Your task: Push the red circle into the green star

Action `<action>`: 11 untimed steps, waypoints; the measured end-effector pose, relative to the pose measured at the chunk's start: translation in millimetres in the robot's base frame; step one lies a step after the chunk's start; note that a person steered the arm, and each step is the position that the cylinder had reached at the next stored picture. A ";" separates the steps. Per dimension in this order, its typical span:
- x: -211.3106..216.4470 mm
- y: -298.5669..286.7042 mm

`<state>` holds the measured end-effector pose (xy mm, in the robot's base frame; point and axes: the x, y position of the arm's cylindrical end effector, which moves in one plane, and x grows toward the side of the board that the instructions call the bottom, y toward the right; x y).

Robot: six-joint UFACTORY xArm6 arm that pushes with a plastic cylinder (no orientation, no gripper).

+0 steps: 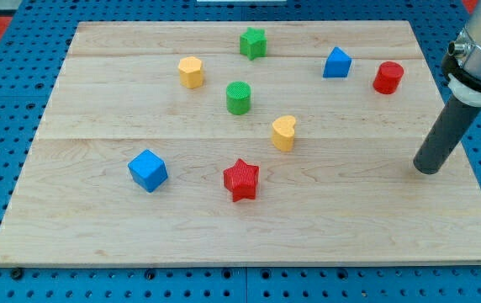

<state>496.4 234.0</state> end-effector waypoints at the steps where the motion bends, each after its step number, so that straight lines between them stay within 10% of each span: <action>1: -0.9 0.0; 8: -182.0 -9.2; 11: -193.0 -25.3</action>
